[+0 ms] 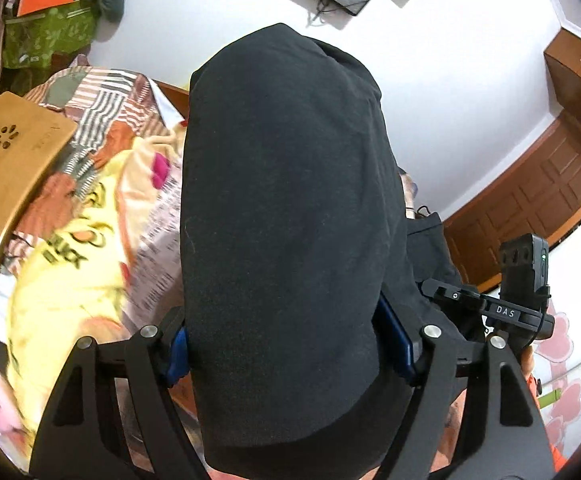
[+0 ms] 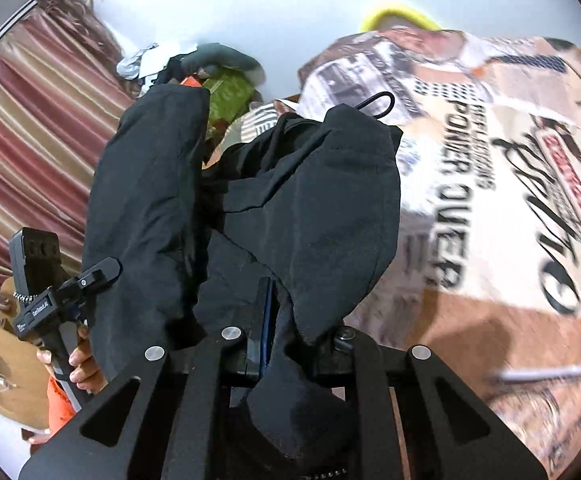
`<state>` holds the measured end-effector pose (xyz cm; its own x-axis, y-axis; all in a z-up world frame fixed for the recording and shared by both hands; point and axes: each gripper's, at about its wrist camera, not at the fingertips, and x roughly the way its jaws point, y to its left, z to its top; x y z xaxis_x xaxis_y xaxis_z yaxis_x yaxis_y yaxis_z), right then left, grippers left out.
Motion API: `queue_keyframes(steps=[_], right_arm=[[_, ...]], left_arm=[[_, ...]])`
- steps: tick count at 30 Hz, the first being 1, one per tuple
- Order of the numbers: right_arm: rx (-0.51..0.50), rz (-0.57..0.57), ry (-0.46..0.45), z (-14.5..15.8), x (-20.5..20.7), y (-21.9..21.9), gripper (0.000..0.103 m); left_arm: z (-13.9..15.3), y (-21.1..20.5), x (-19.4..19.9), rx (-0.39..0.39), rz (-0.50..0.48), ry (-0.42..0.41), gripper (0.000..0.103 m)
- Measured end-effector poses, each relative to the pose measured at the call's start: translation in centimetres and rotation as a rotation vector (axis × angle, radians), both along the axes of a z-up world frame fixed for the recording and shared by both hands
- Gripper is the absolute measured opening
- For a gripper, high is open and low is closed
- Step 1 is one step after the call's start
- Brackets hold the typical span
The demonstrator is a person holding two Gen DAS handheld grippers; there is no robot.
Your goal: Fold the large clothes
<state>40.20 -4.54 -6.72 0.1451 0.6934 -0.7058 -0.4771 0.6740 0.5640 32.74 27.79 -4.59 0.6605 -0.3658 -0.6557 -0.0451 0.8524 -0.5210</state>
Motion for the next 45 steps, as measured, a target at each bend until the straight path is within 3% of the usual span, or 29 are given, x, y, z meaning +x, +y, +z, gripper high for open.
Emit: queue_keyframes(steps=[5,8,13,16,22,26,31,35,39,43,45], right_arm=[[-0.019,0.009,0.046,-4.5,1.8,3.3,0.013],[-0.051,0.01,0.124,-9.2,3.3,5.4,0.013],[-0.189,0.023,0.198,-17.4,4.1,7.6,0.014],[-0.165,0.016,0.182,-18.0,4.2,7.1,0.019],[-0.239,0.027,0.147,-15.6,3.2,5.0,0.023],[-0.275,0.025,0.083,-13.0,1.4,3.2,0.028],[-0.296,0.026,-0.109,-6.7,-1.6,2.7,0.029],[-0.218,0.004,-0.245,-0.2,-4.6,1.4,0.029],[-0.107,-0.02,-0.441,7.0,-9.8,-0.4,0.029],[-0.01,-0.049,-0.588,11.5,-15.3,-1.9,0.029],[0.041,-0.069,-0.648,12.8,-18.2,-3.1,0.029]], left_arm=[[-4.6,4.1,2.7,-0.016,0.04,0.068,0.077],[-9.4,5.9,4.1,-0.036,0.057,0.14,0.077],[-19.0,7.3,5.2,-0.074,0.095,0.3,0.078],[-18.7,7.2,4.3,-0.075,0.098,0.242,0.08],[-18.2,6.9,4.2,0.019,0.137,0.287,0.081],[-15.5,6.0,2.4,0.133,0.158,0.287,0.08],[-9.5,3.5,-0.7,0.264,0.15,0.204,0.08],[-2.8,0.1,-4.4,0.382,0.148,0.078,0.08],[4.2,-4.2,-9.8,0.505,0.159,-0.104,0.08],[9.8,-8.8,-16.9,0.64,0.209,-0.316,0.08],[11.4,-10.6,-20.2,0.669,0.229,-0.402,0.08]])
